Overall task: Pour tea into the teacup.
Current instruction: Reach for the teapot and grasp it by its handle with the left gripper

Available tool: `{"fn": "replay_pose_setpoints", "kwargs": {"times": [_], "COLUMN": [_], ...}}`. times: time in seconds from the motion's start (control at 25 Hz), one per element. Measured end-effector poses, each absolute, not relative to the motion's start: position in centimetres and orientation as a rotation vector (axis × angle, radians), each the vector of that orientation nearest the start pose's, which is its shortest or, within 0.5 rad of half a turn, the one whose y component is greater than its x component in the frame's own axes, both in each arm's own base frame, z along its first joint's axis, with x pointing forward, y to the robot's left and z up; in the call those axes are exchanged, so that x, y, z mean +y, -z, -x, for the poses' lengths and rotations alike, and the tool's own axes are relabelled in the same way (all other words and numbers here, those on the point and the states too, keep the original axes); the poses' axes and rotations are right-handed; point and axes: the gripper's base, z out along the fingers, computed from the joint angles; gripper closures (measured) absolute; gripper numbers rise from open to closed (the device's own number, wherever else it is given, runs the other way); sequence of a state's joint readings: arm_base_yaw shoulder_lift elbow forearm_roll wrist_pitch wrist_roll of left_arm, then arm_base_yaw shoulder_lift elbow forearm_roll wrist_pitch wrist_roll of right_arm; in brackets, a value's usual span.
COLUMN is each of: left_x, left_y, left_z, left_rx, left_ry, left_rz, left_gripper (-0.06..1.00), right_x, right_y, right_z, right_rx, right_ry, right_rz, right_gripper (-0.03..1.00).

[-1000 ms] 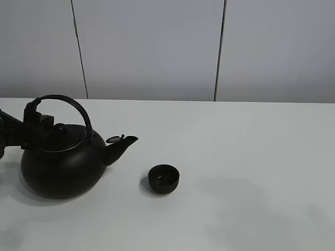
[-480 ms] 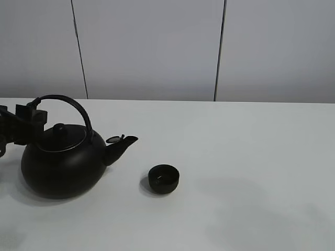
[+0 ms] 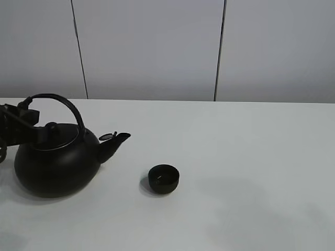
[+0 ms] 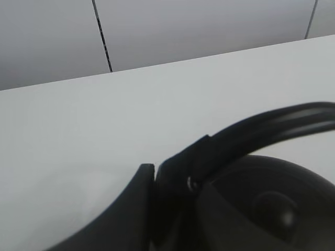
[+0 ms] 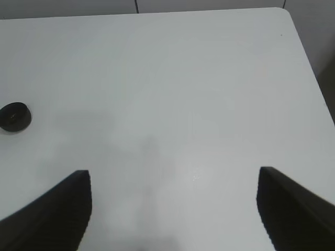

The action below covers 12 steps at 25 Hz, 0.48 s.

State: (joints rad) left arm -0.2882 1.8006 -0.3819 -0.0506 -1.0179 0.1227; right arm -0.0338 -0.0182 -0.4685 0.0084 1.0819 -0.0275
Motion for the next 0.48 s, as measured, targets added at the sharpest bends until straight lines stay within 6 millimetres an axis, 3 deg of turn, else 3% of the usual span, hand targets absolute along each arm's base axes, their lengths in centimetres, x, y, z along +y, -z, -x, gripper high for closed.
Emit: {"fn": "replay_pose_setpoints", "kwargs": {"times": [0.48], "left_x": [-7.67], "left_y": [-12.27], "left_z": [-25.83], "left_rx": [1.825], "left_ry": [0.07], "left_rz": [-0.449], "left_gripper": [0.83], "right_x": [0.08], "right_y": [-26.67], "right_z": [0.49], "right_rx": [2.079], "right_ry": [0.027], "right_rz": [-0.006], "right_gripper": [0.38]}}
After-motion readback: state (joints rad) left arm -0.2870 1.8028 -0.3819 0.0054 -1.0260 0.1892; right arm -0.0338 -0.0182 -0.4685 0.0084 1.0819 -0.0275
